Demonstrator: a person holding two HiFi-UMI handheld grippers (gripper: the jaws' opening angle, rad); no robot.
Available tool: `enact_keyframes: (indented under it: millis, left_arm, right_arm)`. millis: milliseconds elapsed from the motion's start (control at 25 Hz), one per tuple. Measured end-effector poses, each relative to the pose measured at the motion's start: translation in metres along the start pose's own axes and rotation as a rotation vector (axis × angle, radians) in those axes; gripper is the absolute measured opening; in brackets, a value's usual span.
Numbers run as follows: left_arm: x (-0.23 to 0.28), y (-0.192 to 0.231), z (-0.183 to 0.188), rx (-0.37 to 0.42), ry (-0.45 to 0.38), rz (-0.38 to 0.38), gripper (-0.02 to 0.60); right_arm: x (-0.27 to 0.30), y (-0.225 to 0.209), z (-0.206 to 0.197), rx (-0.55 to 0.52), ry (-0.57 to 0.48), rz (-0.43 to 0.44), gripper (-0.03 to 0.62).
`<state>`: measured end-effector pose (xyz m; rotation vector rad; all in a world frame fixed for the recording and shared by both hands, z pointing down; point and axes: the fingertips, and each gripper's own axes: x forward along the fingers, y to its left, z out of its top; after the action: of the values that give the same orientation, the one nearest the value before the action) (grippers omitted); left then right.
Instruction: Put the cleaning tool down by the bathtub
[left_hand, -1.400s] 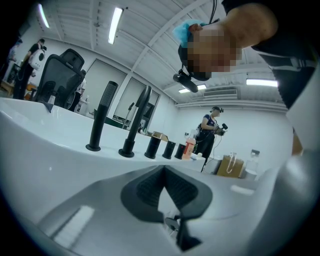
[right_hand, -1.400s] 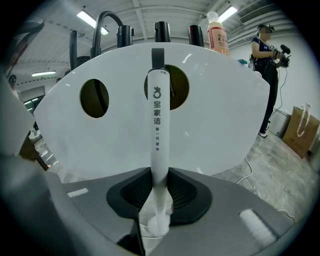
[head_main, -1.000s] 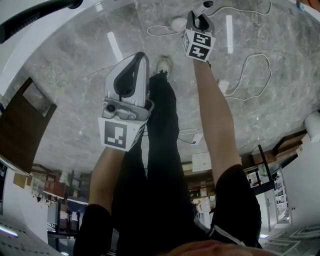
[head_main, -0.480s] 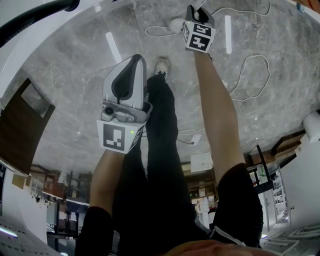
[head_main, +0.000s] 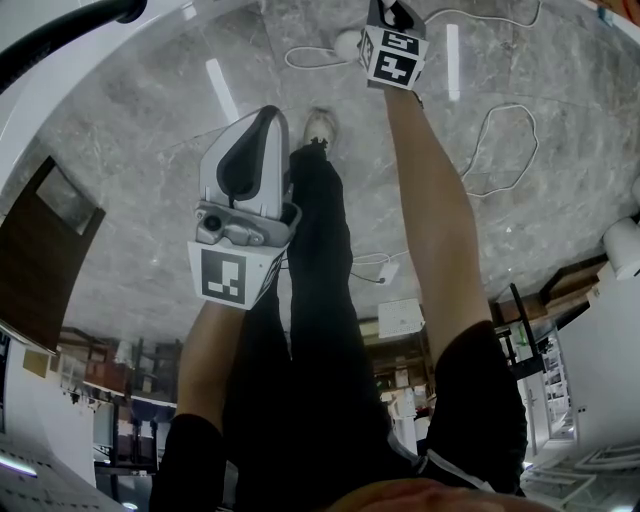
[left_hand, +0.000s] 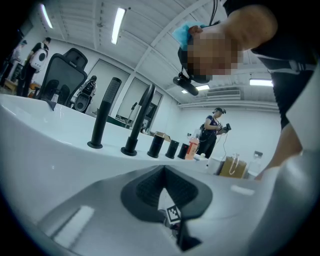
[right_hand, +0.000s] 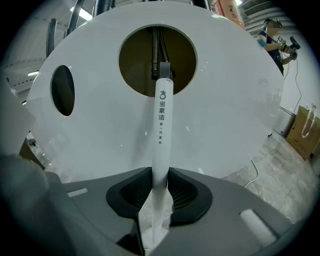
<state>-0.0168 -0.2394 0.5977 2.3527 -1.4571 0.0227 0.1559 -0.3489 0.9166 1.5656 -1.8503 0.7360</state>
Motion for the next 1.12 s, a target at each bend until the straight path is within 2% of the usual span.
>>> enact_keyframes:
  millis: [520, 840, 1120]
  left_arm:
    - [-0.002, 0.012, 0.0, -0.016, -0.004, 0.028, 0.009]
    - [-0.002, 0.011, 0.0, -0.018, -0.005, 0.032, 0.009]
    - [-0.005, 0.014, 0.003, -0.027, -0.011, 0.036, 0.009]
  right_arm:
    - [0.005, 0.002, -0.002, 0.022, 0.002, -0.005, 0.095]
    - [0.006, -0.003, -0.004, 0.037, 0.038, -0.027, 0.097]
    - [0.003, 0.001, -0.001, 0.019, 0.042, -0.017, 0.114]
